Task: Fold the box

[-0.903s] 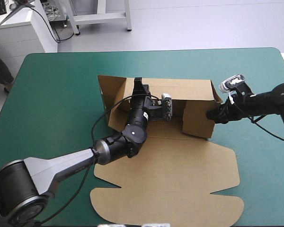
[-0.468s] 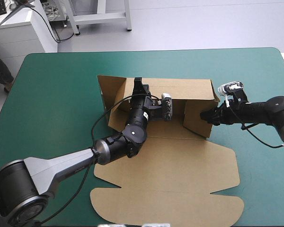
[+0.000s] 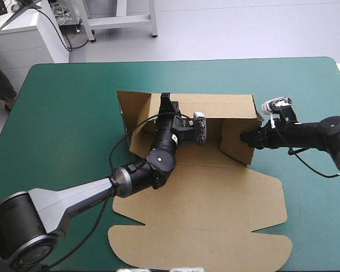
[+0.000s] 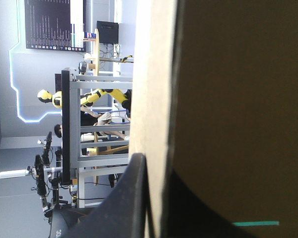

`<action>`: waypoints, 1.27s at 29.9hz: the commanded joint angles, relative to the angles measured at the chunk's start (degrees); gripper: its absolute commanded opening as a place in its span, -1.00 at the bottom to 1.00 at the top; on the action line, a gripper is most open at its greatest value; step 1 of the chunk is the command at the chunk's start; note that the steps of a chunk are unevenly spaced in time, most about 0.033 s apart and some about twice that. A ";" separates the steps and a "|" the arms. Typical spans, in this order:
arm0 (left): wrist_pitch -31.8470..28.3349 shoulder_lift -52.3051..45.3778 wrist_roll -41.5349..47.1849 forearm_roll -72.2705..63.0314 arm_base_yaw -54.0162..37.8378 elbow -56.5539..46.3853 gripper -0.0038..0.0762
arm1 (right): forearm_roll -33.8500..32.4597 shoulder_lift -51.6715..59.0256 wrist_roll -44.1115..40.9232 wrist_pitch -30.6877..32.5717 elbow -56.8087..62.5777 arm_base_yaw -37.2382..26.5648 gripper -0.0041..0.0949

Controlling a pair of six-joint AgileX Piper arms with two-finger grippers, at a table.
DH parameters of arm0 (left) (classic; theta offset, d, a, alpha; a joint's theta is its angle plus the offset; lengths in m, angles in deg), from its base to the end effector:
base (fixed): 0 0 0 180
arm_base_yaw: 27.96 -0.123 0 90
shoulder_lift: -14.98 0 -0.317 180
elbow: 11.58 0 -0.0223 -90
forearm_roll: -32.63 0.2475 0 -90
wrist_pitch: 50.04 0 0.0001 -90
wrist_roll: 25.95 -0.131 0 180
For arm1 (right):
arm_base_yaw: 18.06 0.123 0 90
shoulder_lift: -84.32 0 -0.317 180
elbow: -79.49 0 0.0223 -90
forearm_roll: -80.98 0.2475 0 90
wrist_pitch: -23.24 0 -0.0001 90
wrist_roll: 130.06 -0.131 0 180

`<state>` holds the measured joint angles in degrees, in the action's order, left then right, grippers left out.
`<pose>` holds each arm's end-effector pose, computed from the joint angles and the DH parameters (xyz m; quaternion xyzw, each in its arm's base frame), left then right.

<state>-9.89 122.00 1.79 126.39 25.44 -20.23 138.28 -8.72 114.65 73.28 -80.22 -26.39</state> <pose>0.3170 -0.2854 0.3007 0.5842 0.5524 0.3452 0.4841 0.3176 0.0390 0.2789 -0.1885 0.8842 0.2525 0.3449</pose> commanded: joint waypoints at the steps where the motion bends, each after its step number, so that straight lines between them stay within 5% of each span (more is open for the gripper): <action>1: 0.45 -1.54 1.17 -2.15 0.30 0.37 -0.92 | 4.29 1.90 0.76 1.26 -1.10 -0.11 -0.19; 8: 0.45 -1.54 1.17 -2.15 0.30 0.37 -0.92 | 4.43 1.90 0.76 1.40 -1.10 -0.11 -0.43; 13: 0.45 -1.54 1.17 -1.88 0.30 0.37 -0.92 | 4.53 1.90 3.66 1.17 -1.10 0.79 -0.96; 21: 0.45 -1.54 1.17 -1.88 0.30 0.37 -0.92 | 0.83 1.90 0.33 -6.33 -1.10 9.48 -0.91; 38: 0.00 -1.54 1.17 -1.88 0.30 0.37 -0.92 | -18.10 1.90 -26.46 -19.26 -1.10 19.14 -0.90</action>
<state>-5.37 122.00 2.22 125.10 24.98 -20.62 121.14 -7.42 93.58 50.65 -80.40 -9.54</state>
